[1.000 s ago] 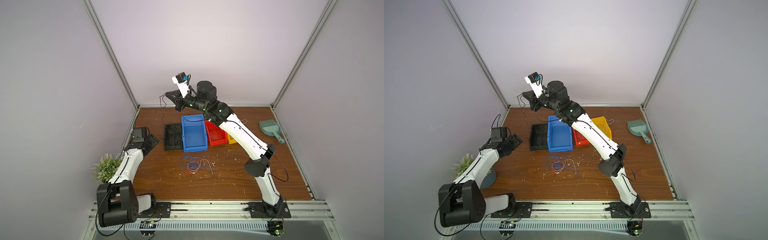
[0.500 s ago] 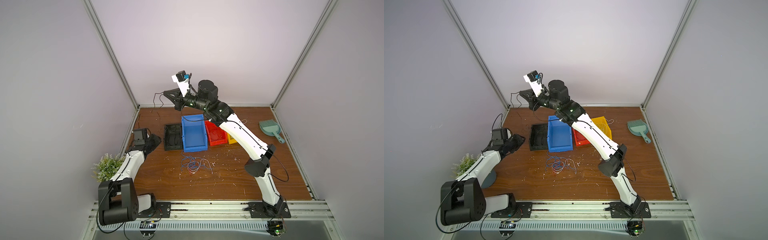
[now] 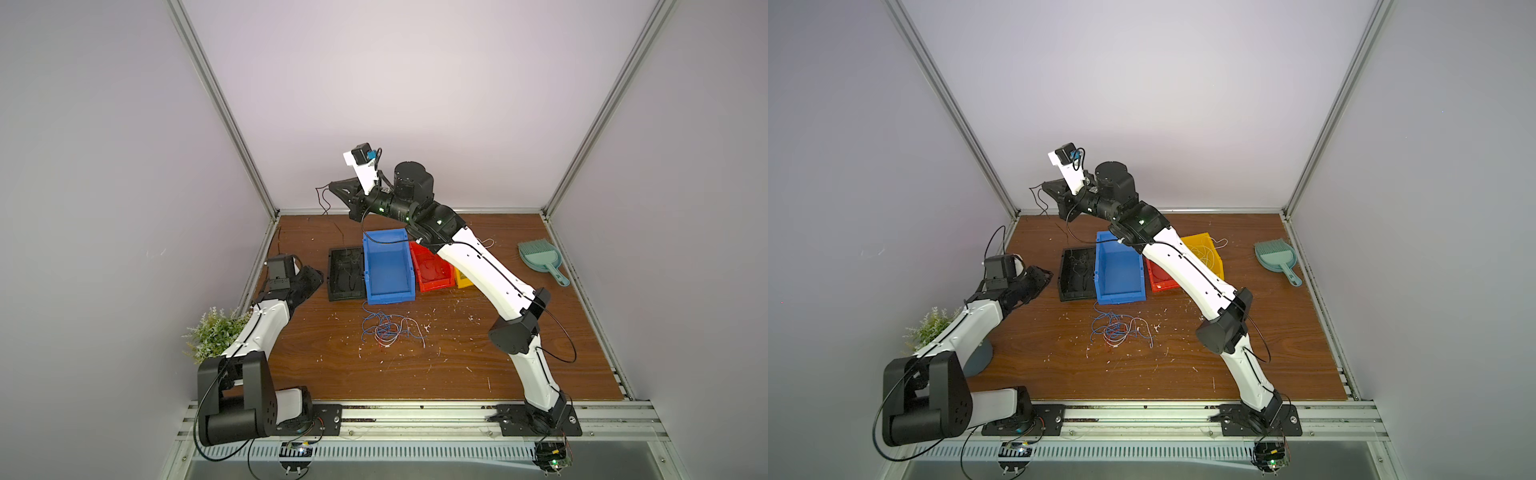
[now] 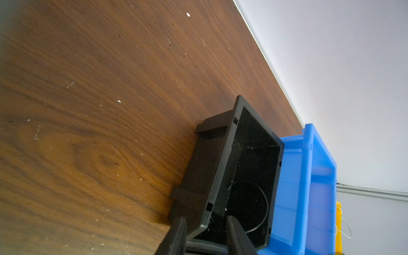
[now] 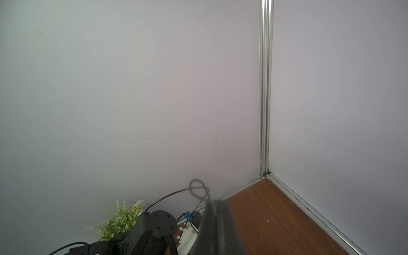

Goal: Untangle and sort cables by color
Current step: Place the cable in the bin.

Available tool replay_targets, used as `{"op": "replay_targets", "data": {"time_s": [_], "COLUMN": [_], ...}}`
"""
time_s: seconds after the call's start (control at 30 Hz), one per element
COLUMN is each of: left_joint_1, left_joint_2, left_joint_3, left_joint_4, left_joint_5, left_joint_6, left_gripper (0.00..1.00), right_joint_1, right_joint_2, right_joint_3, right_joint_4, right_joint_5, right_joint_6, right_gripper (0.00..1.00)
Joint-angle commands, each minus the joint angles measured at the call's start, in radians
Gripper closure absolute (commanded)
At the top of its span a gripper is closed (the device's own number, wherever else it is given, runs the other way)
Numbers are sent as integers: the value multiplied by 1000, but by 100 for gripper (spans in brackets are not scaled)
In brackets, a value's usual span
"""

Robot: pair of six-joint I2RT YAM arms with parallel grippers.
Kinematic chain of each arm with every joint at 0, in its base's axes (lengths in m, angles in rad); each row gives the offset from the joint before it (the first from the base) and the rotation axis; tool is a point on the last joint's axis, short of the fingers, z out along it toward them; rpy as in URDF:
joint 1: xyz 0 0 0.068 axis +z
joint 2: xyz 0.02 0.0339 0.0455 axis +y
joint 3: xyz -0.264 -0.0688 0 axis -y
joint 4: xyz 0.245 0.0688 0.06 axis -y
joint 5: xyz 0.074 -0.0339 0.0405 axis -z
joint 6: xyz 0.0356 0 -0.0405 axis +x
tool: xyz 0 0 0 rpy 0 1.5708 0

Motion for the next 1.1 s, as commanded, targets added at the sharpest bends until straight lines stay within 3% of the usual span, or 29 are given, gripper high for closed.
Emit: {"op": "replay_targets", "data": {"time_s": [0.0,0.57,0.73,1.07], "left_joint_1": [-1,0,0,0], "left_joint_2": [-4,-17,-18,-51], "left_joint_3": [14,31,38,70], "left_joint_4": [-32,-122,-131,-179], "left_joint_5": [-10,-118,-124,-157], "left_joint_6": [37,83,86,136], "left_gripper": [63,60,59,54], "right_joint_1": [1,-33,-33,1], "right_joint_2": [13,90,160,272], "right_joint_3": [1,-278,-264,-183], "right_joint_4": [7,3,-27,-184], "right_joint_5": [38,62,60,260], "right_joint_6": [-34,-66,-52,-68], "right_gripper": [100,100,100,100]}}
